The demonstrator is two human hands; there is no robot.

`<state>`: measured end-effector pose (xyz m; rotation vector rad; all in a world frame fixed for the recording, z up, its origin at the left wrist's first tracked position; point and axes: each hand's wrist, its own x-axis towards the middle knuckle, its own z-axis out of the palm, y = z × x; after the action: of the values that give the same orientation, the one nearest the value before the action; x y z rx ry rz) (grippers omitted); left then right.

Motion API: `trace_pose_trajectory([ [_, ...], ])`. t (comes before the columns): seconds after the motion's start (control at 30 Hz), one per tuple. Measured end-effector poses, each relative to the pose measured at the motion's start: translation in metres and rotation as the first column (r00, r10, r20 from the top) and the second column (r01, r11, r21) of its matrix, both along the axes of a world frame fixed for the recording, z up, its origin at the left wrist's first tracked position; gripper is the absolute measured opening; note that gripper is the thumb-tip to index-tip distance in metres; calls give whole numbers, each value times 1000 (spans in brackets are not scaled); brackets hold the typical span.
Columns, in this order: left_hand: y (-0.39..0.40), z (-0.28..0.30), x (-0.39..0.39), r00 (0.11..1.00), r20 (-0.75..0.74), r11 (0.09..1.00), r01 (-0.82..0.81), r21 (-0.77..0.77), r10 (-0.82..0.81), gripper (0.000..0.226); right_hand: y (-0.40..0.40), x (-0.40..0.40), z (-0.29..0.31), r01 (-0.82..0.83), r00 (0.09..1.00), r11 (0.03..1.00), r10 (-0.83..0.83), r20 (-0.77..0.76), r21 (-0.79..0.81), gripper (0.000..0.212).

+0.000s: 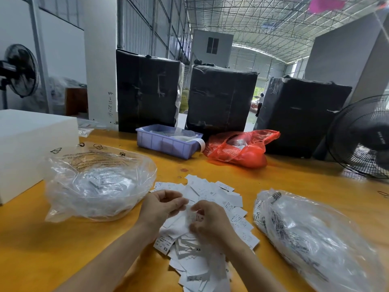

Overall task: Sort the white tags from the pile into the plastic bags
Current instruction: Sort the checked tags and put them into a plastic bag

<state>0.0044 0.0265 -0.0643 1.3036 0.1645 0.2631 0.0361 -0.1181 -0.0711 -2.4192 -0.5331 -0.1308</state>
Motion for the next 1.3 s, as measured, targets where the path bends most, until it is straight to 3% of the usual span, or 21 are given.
trace_pose_trajectory([
  [0.1, -1, 0, 0, 1000, -13, 1000, 14, -13, -15, 25, -12, 2, 2, 50, 999, 990, -49, -6, 129, 6],
  [0.2, -2, 2, -2, 998, -44, 999, 38, 13, -37, 38, -30, 5, 9, 120, 991, 925, -90, -97, 362, 18],
  [0.27, -3, 3, -3, 996, -60, 998, 61, 22, -60, 43, -40, 5, 17, 156, 975, 764, -16, -223, 626, 5],
  [0.33, -6, 4, -4, 993, -70, 996, 93, 8, -92, 44, -46, 4, 23, 214, 928, 557, 141, -345, 803, 12],
  [0.4, -9, 4, -5, 990, -75, 993, 116, -10, -117, 45, -47, 4, 26, 249, 901, 476, 206, -382, 843, 14],
  [0.67, -16, 2, -6, 985, -80, 987, 144, -70, -150, 44, -41, 1, 29, 214, 903, 373, 278, -328, 903, 29],
  [0.87, -18, 2, -6, 988, -76, 987, 129, -99, -137, 44, -39, -4, 29, 151, 887, 508, 310, -343, 848, 29],
  [0.97, -17, 3, -5, 996, -29, 973, 72, -217, -81, 42, -38, -8, 29, 52, 853, 658, 363, -376, 752, 26],
  [1.1, -18, 4, -4, 999, 29, 923, 45, -383, -36, 33, -30, -17, 26, -123, 778, 737, 487, -396, 665, 38],
  [1.23, -23, 7, -5, 998, 57, 927, 2, -375, 20, 31, -14, -26, 22, -161, 883, 820, 368, -290, 549, 20],
  [1.3, -22, 8, -5, 998, 55, 947, -12, -321, 32, 32, -15, -25, 24, -130, 924, 805, 310, -224, 578, 13],
])
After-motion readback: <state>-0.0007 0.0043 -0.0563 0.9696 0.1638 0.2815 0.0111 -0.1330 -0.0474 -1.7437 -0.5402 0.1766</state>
